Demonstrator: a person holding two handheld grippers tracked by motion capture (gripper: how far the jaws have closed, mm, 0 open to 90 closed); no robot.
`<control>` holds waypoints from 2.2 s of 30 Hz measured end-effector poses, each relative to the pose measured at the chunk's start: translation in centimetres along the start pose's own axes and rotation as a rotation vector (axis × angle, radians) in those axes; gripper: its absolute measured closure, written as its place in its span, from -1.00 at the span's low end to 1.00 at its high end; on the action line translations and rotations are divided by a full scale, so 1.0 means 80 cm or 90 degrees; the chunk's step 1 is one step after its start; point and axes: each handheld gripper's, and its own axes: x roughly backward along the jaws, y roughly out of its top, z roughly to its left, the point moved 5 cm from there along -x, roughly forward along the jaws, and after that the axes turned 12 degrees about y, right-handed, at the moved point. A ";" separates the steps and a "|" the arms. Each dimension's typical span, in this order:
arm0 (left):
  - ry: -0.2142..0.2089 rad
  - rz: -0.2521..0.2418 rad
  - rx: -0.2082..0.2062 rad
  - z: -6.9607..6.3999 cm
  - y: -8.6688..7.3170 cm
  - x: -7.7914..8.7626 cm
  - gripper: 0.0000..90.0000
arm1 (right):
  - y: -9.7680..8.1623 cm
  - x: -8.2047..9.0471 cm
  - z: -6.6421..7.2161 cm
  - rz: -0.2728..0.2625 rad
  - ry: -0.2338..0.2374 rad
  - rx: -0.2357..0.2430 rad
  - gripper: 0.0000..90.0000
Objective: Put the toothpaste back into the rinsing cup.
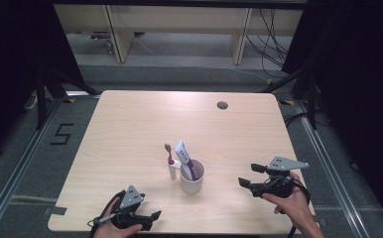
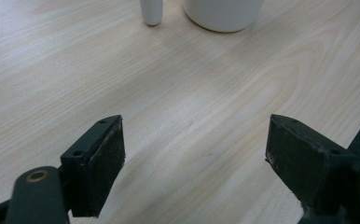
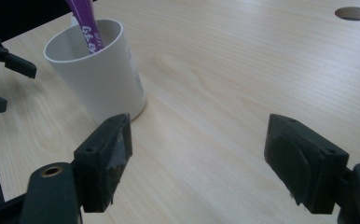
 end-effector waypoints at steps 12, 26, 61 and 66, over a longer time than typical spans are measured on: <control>0.002 -0.001 -0.002 0.000 0.000 0.001 -0.57 | -0.027 0.009 0.001 0.021 -0.007 -0.006 -0.47; 0.002 0.001 -0.002 -0.001 -0.001 0.000 -0.58 | -0.056 0.020 0.006 0.052 -0.028 -0.021 -0.57; 0.007 -0.001 -0.004 0.001 -0.002 -0.003 -0.62 | -0.101 0.045 0.024 0.098 -0.070 -0.013 -0.64; 0.008 -0.007 -0.003 0.002 -0.002 -0.004 -0.62 | -0.103 0.046 0.025 0.100 -0.074 -0.015 -0.64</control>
